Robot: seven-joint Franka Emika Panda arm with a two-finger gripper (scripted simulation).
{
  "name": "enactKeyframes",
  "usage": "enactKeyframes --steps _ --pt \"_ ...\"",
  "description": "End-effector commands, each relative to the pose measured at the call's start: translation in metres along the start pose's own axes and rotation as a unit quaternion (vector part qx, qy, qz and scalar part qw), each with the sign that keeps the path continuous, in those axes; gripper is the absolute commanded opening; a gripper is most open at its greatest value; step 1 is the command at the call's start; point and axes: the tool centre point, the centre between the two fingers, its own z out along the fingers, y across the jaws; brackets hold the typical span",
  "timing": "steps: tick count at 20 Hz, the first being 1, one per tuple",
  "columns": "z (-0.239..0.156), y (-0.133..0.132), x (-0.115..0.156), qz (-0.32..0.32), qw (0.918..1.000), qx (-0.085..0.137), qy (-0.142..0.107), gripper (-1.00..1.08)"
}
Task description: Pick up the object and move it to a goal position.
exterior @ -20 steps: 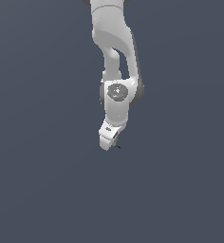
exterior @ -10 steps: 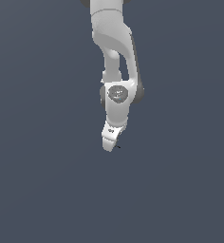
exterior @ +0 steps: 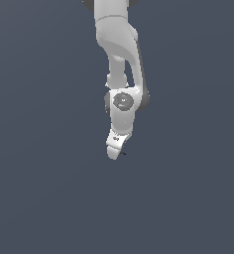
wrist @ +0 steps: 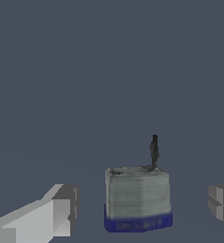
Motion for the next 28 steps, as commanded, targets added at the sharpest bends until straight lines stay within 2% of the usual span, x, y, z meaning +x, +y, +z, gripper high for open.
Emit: enactKeyframes --steps 1,10,11,23,28 --pt "0.012 -0.001 0.000 -0.001 1.0000 0.000 0.000 1.00" --pt "0.036 0.000 0.000 -0.002 1.0000 0.000 0.000 1.00" --pt "0.036 0.000 0.000 -0.002 1.0000 0.000 0.000 -1.00" --pt "0.034 0.000 0.000 -0.001 1.0000 0.000 0.000 -1.00" --pt "0.022 -0.002 0.003 -0.001 1.0000 0.000 0.000 -1.00"
